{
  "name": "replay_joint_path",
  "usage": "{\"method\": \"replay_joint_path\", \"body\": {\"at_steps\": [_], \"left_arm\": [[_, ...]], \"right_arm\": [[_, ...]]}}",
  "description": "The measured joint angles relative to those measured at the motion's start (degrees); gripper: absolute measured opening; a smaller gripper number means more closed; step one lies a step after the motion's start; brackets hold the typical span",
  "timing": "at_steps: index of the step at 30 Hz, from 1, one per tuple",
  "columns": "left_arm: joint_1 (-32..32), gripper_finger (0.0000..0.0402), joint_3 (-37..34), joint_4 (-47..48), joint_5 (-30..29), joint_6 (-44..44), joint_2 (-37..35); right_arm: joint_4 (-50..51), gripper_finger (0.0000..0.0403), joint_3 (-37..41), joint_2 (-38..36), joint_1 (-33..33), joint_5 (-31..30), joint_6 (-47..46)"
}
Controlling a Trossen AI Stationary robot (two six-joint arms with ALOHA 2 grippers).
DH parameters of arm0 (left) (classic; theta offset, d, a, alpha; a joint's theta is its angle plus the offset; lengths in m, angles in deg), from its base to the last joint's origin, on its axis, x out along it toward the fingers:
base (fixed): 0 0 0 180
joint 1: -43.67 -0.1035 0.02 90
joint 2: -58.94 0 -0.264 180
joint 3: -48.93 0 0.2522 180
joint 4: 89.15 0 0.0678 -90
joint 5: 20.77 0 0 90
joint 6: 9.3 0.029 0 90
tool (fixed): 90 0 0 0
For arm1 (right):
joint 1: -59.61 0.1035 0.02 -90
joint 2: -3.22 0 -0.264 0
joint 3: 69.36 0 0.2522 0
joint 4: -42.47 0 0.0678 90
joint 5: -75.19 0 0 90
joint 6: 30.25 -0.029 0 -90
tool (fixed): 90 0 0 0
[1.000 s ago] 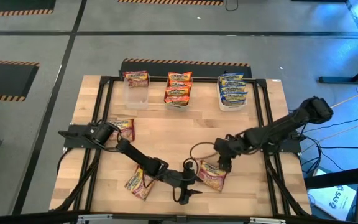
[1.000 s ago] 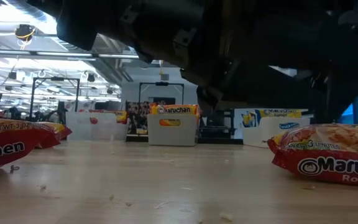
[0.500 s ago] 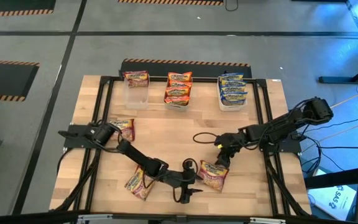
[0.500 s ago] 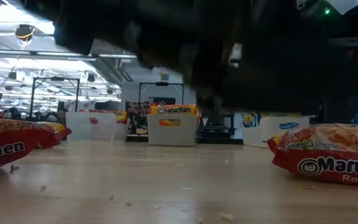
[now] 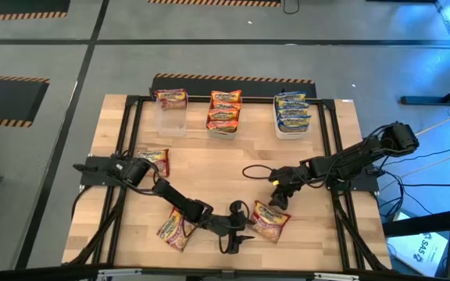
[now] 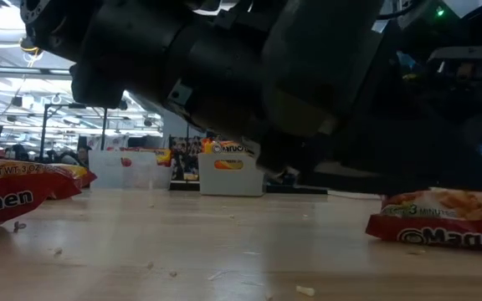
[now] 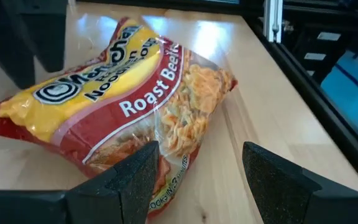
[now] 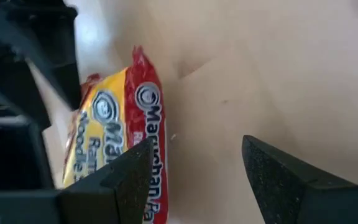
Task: Sort Maruchan noodles
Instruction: Put the red noodle pack into the transparent bin
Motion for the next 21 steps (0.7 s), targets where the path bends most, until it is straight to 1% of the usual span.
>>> {"method": "replay_joint_path", "body": {"at_steps": [5, 7, 9, 16, 18, 21], "left_arm": [[0.04, 0.0229, 0.00, 2.03, -0.21, -0.04, -0.02], [0.07, 0.0229, 0.00, 2.24, -0.97, -0.13, -0.02], [0.06, 0.0229, 0.00, 2.08, -1.16, -0.13, -0.02], [0.00, 0.0229, -0.09, 2.13, -1.34, -0.39, 0.09], [-0.02, 0.0229, -0.09, 2.06, -1.40, -0.39, 0.09], [-0.04, 0.0229, -0.09, 2.02, -1.49, -0.41, 0.09]], "right_arm": [[-1.36, 0.0233, 0.00, 0.00, 0.02, 5.33, -1.18], [-2.31, 0.0240, 0.00, 0.00, 0.02, 7.30, -1.85], [-3.70, 0.0254, -0.02, 0.00, 0.02, 8.60, -1.99], [-7.13, 0.0320, -0.04, 0.00, 0.04, 9.18, -5.11], [-7.34, 0.0330, -0.04, 0.00, 0.04, 10.75, -6.50], [-7.42, 0.0335, -0.07, 0.00, 0.07, 14.90, -9.25]]}}
